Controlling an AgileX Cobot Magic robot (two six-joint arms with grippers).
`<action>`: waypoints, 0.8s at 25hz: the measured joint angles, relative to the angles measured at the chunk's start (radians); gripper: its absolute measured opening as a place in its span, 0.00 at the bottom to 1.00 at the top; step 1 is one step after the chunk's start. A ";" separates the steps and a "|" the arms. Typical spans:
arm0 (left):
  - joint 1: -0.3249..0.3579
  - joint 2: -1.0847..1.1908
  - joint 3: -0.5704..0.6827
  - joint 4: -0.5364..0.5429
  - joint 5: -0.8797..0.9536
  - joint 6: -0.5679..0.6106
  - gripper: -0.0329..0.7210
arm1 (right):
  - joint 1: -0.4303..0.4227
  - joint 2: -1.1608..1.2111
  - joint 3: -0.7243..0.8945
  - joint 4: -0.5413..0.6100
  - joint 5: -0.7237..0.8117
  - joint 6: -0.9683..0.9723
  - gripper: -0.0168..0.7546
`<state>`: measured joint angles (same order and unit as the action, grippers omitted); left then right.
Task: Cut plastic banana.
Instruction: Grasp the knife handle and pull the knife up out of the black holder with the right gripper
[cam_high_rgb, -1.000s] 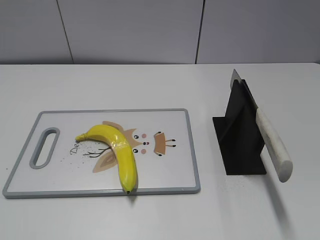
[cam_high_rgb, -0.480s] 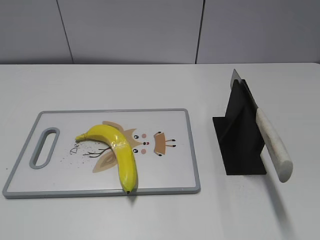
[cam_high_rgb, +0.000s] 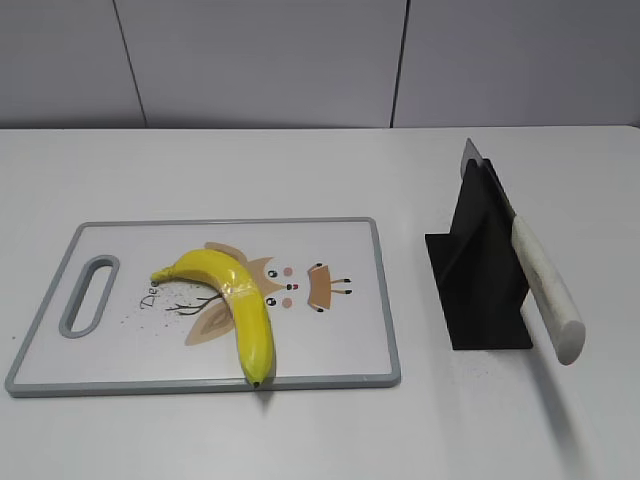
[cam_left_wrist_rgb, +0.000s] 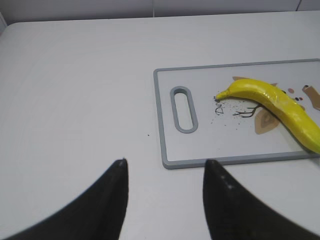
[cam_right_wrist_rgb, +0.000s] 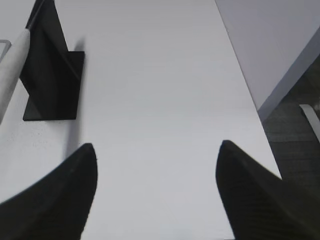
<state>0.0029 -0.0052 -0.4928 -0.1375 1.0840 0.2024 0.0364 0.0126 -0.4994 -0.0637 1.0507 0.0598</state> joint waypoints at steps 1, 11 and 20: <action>0.000 0.000 0.000 0.000 0.000 0.000 0.67 | 0.000 0.023 0.000 0.000 0.000 0.000 0.78; 0.000 0.000 0.000 0.000 0.000 0.000 0.67 | 0.000 0.388 -0.049 0.099 -0.001 0.000 0.78; 0.000 0.000 0.000 0.000 0.000 0.001 0.67 | 0.023 0.663 -0.102 0.175 -0.003 0.001 0.78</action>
<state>0.0029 -0.0052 -0.4928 -0.1378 1.0840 0.2033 0.0596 0.6754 -0.6015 0.1116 1.0478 0.0607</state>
